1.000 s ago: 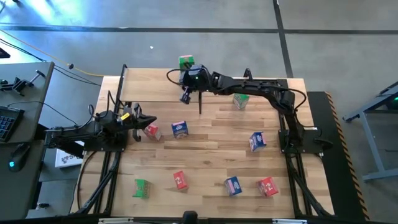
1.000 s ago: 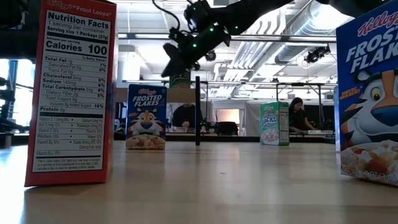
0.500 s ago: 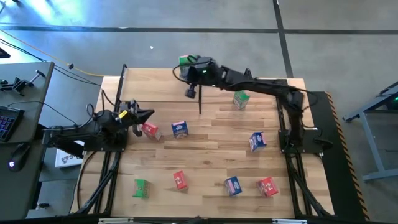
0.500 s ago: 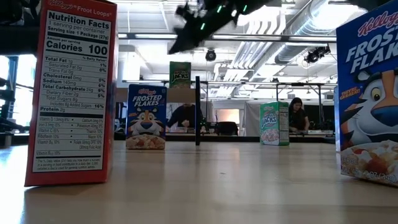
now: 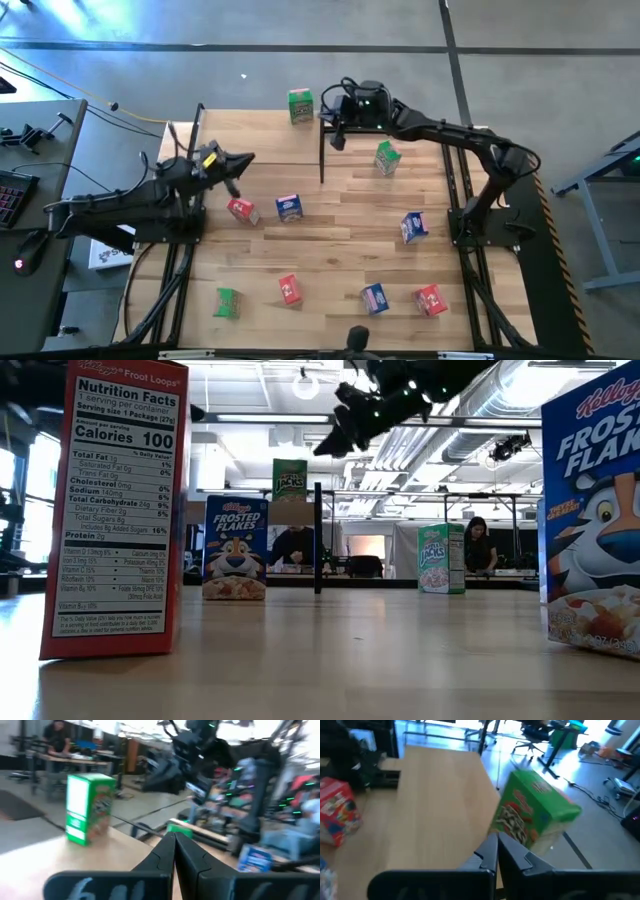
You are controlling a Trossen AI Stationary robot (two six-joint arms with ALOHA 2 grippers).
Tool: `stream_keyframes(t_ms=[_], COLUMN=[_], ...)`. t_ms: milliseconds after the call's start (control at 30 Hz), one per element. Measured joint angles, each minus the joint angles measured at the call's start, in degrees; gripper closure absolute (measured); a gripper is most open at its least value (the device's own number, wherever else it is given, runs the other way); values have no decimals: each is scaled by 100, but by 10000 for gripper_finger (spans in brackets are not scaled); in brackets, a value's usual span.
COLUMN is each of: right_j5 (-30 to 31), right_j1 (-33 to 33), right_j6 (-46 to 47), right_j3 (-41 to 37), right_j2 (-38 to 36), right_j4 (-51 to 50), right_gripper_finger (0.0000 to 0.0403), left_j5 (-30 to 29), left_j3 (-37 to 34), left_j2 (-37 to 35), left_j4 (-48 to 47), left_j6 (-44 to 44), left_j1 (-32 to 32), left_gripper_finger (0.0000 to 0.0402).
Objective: Stack cereal on shelf
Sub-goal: Put the middle green cereal box on the shelf
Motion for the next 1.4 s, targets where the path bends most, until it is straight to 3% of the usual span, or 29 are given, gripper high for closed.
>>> stream_keyframes(t_ms=[267, 433, 700, 1067, 1233, 1400], right_j5=[434, 478, 397, 548, 477, -143], right_j1=[-199, -426, -665, -669, -669, -627], right_j6=[279, 282, 516, 249, 263, 374], right_j3=[-192, -192, -192, -192, -192, -187], right_j2=[2, 2, 2, 2, 4, 138], right_j4=[224, 202, 225, 202, 202, 109], right_gripper_finger=[403, 403, 403, 403, 403, 403], left_j5=[133, 751, 1009, 1200, 1204, 1203], left_j3=[1265, 1942, 2810, 3530, 3551, 3553], left_j2=[2040, 3440, 5020, 6009, 5986, 5728], left_j4=[14, 337, 602, 595, 548, 106], left_j6=[725, 800, 1008, 1229, 1264, 1353], left_j1=[1310, 2066, 2557, 2705, 2705, 2701], left_gripper_finger=[401, 401, 401, 401, 401, 401])
